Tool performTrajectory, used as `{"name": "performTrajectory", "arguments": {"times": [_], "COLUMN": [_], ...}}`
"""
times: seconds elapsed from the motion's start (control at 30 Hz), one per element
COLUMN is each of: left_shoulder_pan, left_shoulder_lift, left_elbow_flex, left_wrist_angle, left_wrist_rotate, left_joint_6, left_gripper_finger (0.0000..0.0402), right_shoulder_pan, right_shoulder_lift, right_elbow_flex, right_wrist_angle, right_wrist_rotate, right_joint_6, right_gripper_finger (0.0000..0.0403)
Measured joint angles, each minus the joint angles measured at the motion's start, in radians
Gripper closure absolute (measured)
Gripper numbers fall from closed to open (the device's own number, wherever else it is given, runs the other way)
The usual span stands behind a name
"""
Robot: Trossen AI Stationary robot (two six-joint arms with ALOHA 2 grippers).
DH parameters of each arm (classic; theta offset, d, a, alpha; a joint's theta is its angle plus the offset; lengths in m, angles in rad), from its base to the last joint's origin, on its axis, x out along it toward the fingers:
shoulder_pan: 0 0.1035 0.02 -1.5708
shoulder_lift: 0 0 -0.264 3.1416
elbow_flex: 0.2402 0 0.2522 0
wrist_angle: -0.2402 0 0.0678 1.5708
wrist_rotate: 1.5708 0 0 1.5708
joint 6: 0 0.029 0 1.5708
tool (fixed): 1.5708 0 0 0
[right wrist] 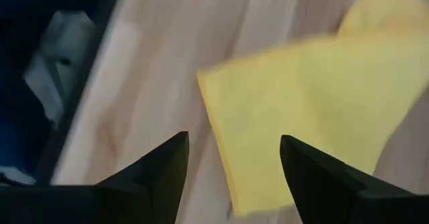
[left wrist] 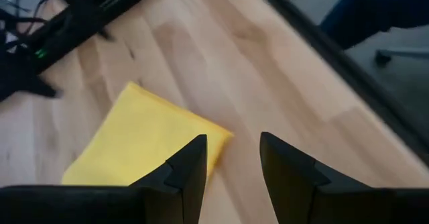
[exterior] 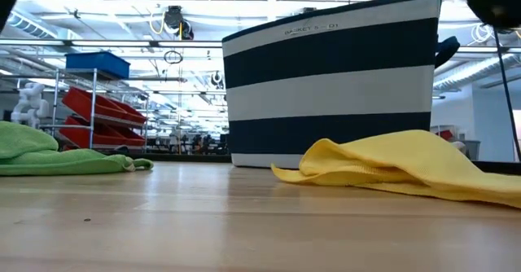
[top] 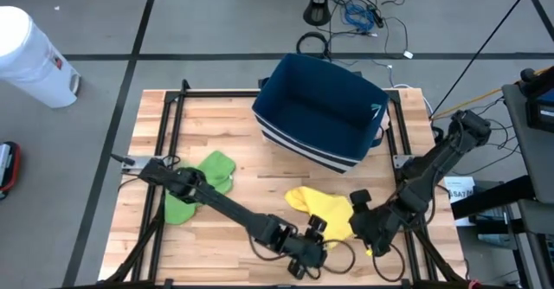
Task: Fold towel
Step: Fold the yellow towel
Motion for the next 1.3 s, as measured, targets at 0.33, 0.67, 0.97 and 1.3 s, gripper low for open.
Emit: {"name": "performTrajectory", "arguments": {"times": [0.33,0.67,0.97,1.3], "left_shoulder_pan": [0.09,0.12,0.14,0.148], "left_shoulder_lift": [0.098,0.146,0.189,0.195], "left_elbow_flex": [0.0,0.002,0.001,0.002], "left_wrist_angle": [0.121,0.159,0.197,0.195], "left_wrist_rotate": [0.18,0.269,0.278,0.266], "left_joint_6": [-0.004,0.0,0.0,0.035], "left_gripper_finger": [0.0257,0.0257,0.0257,0.032], "right_shoulder_pan": [0.036,0.029,0.014,0.011], "right_shoulder_lift": [0.019,0.019,0.018,0.019], "right_elbow_flex": [-0.137,-0.293,-0.365,-0.413], "right_wrist_angle": [0.06,0.201,0.306,0.367], "right_wrist_rotate": [0.005,0.01,0.009,0.005], "right_joint_6": [0.123,0.126,0.129,0.149], "right_gripper_finger": [0.0181,0.0181,0.0181,0.0241]}}
